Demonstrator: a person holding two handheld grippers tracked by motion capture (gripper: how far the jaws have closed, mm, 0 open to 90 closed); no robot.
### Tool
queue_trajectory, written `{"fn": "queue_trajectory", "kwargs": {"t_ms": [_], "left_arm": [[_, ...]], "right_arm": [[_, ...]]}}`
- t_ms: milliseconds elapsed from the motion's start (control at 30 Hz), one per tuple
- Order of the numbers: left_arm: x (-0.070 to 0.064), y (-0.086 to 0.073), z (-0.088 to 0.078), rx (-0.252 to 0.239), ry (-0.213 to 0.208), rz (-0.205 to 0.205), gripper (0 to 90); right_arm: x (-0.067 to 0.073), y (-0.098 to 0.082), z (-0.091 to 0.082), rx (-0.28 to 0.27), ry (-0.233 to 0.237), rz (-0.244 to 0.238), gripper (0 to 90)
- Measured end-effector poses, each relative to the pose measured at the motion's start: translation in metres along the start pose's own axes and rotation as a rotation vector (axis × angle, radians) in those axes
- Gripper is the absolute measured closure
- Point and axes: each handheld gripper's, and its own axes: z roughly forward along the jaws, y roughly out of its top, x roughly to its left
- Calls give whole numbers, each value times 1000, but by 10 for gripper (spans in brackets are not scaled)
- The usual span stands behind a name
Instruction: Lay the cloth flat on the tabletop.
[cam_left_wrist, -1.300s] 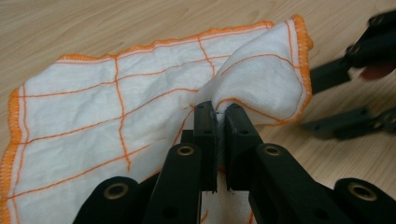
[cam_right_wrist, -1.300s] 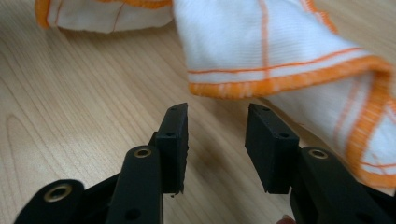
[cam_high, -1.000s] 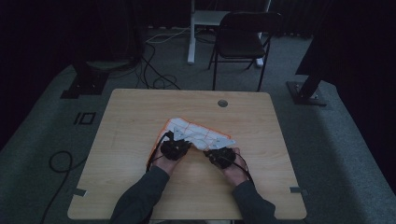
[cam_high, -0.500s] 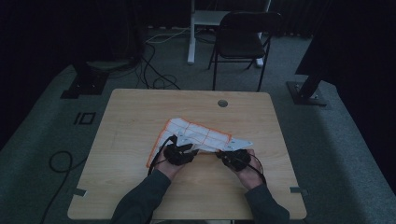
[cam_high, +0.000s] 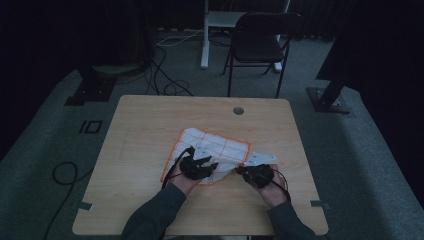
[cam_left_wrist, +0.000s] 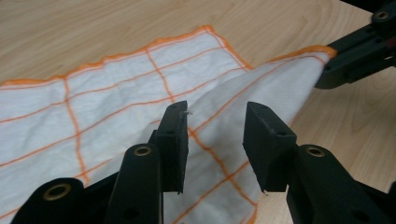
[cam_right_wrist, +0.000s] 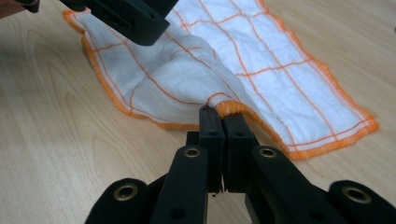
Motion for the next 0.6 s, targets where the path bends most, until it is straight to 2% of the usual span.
{"fn": "queue_trajectory", "kwargs": {"t_ms": [233,300,367,400,467,500,567,600], "left_arm": [[-13,3,5,-6,-52,37,611],[-18,5,10,6,-64,73,648],[-19,5,13,12,-62,82,685],[-20,5,20,30,-57,93,722],[-19,5,23,34,-55,91,753],[-18,4,27,40,-53,86,823],[-18,4,27,40,-53,86,842],[-16,4,30,48,-46,83,867]], "right_arm": [[-3,1,9,19,3,24,884],[-4,5,15,23,9,26,883],[-4,6,16,22,11,29,883],[-3,9,16,26,16,26,876],[-2,10,15,26,16,19,869],[-1,11,13,26,31,14,847],[-2,11,12,25,37,9,847],[-2,10,10,24,64,-3,792]]}}
